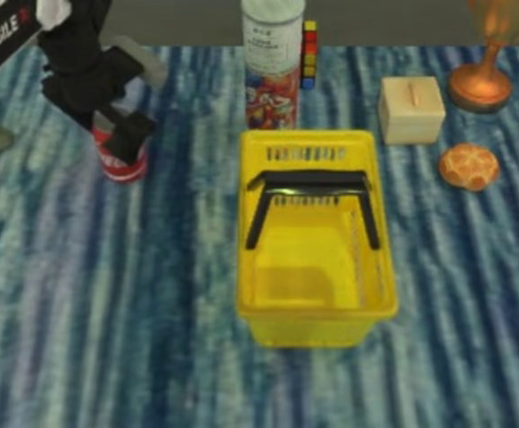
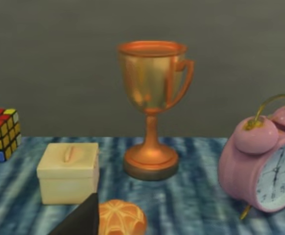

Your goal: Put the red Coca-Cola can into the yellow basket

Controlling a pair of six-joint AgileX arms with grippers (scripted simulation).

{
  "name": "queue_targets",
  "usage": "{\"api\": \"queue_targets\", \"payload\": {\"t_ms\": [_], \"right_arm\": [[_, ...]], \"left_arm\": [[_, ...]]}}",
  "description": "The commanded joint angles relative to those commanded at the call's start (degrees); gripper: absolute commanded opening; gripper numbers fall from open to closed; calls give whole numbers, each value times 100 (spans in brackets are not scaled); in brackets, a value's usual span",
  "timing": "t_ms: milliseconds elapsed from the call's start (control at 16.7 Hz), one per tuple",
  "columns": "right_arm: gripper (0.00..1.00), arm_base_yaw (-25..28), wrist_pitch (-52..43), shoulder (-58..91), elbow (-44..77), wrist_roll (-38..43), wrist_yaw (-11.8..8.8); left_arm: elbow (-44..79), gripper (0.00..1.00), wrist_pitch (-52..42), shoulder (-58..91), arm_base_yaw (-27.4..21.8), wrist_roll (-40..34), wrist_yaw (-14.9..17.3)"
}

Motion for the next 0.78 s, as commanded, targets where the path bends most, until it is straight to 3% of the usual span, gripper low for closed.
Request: {"api": "queue_targets", "payload": {"t_ms": [540,780], "right_arm": [[100,0,0,0,0,0,0],[100,0,0,0,0,0,0]], "left_arm": [[0,2,0,0,0,0,0],[0,0,0,0,0,0,0]]}}
